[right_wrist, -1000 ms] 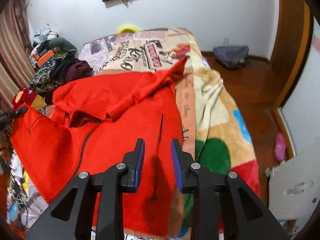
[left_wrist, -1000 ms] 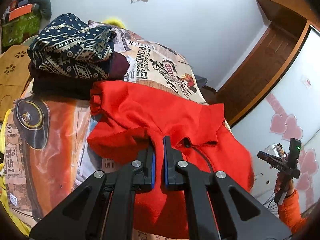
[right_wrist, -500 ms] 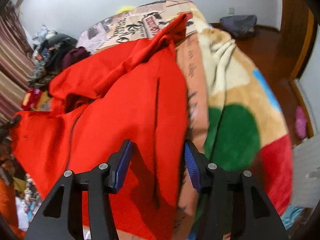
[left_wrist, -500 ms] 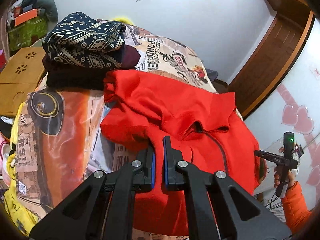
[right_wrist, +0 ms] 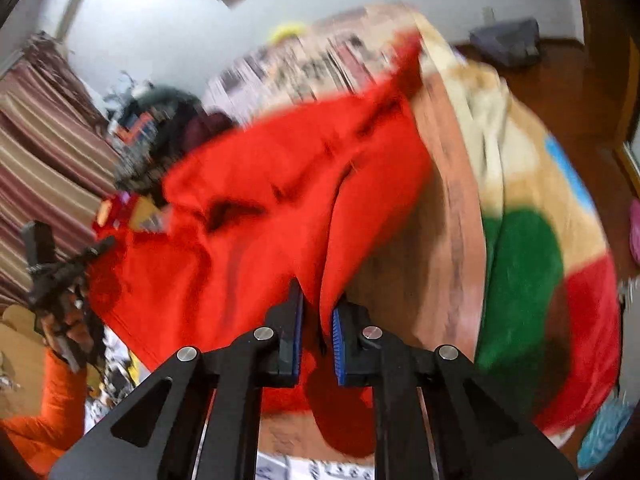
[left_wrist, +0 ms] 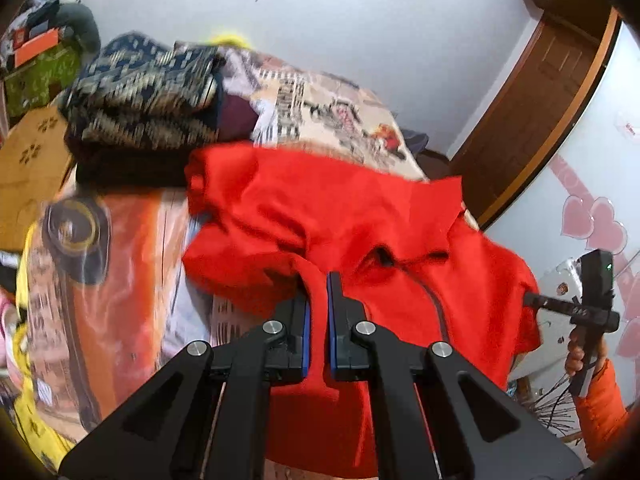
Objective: Fold large clothes
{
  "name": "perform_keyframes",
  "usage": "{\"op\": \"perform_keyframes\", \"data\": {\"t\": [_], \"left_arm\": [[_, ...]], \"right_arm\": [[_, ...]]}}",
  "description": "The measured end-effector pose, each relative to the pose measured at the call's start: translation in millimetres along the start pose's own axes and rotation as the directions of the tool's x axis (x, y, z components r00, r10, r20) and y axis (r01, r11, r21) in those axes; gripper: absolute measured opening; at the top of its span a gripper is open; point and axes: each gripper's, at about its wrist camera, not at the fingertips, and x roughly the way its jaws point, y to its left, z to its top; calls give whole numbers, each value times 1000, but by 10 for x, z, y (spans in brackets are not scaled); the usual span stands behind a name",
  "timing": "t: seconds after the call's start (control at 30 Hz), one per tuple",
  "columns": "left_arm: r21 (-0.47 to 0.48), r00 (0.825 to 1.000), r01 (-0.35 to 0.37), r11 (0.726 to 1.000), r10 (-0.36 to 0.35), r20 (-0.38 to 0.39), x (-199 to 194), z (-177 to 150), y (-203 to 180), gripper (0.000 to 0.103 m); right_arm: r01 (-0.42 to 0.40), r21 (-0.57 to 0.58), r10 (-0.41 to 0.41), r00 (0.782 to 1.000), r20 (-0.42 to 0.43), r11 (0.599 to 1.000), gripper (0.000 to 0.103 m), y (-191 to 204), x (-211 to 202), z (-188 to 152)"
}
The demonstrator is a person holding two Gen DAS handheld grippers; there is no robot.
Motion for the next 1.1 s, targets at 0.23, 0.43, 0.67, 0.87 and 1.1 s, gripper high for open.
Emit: {"op": "perform_keyframes", "data": {"t": [0.23,0.43,0.67,0.87,1.1], "left_arm": [[14,992,-84,996,82,99,96,739,48,5],[-83,973,-196,977,205,110,527,1170,491,5],[-148,971,-239,960,235,-39,1259,1092,886,5],[-177,981,-161,971,138,-137,1423,946,912,6],[-117,985,-125,985,110,-131,1077,1059,604,20]], "right_arm": [[46,-62,-36,988,151,997,10,250,-115,847],[112,29,-115,979,170,993,10,-79,289,1473],[131,114,-142,986,89,985,12,-475,806,1656],[186,67,-190,980,55,980,17,-561,867,1649],[230,112,-247,953,178,967,22,-530,303,1672]]}}
